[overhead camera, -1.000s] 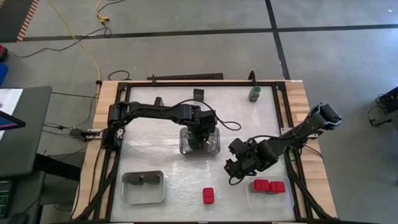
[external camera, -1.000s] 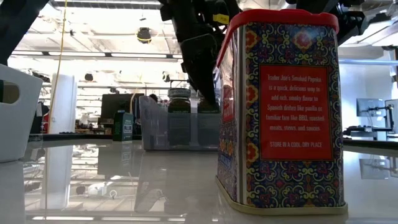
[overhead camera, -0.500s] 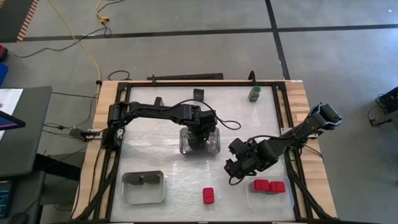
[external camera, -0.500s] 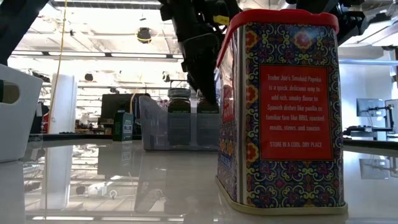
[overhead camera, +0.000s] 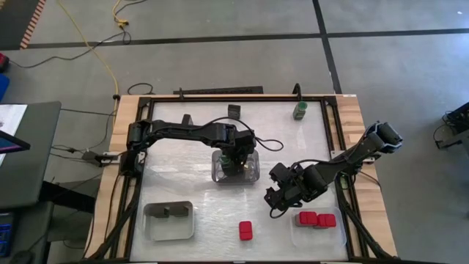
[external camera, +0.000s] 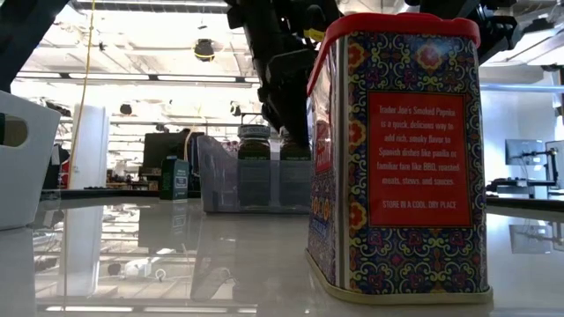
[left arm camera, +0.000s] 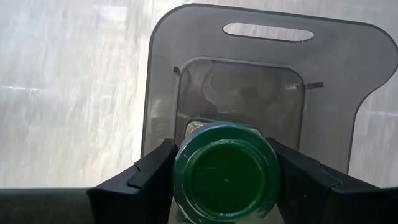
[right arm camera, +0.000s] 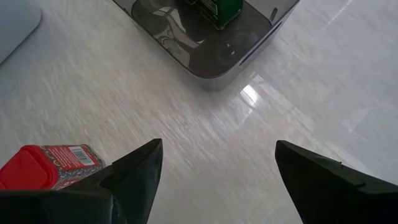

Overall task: Sort spices by type
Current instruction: Put the bottom green seasoning bottle into the black bin, then put the left black seasoning can into the grey bin

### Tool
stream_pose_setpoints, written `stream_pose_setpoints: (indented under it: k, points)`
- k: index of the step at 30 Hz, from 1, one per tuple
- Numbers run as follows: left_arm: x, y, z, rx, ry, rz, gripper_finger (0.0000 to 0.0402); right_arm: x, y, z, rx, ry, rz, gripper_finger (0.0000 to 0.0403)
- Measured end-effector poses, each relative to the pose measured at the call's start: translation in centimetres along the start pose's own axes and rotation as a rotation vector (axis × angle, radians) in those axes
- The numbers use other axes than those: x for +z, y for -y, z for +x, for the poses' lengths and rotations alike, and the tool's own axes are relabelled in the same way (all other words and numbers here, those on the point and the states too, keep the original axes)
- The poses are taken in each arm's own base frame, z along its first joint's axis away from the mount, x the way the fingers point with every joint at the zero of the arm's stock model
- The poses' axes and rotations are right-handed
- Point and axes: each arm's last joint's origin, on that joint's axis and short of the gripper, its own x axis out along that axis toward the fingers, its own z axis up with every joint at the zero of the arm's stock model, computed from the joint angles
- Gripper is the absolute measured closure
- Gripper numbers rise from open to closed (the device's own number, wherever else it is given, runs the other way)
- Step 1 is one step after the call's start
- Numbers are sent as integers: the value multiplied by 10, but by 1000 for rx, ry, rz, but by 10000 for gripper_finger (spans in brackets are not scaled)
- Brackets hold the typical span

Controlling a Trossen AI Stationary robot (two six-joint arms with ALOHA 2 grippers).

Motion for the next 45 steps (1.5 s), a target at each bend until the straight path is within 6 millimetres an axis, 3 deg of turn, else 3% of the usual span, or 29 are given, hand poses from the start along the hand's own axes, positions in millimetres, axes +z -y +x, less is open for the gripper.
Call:
stream_pose_setpoints:
  k: [8,19,31,45]
  points:
    - [0,0,0,1,0,-10,172,0,0,0,1,-1,1,65]
    - [0,0,0,2,1,0,135,0,-1,0,4,-1,0,65]
    - [0,0,0,2,1,-9,132,0,-1,0,6,-1,-12,65]
    - [13,0,-30,2,-1,6,132,-1,-1,0,14,-27,-17,65]
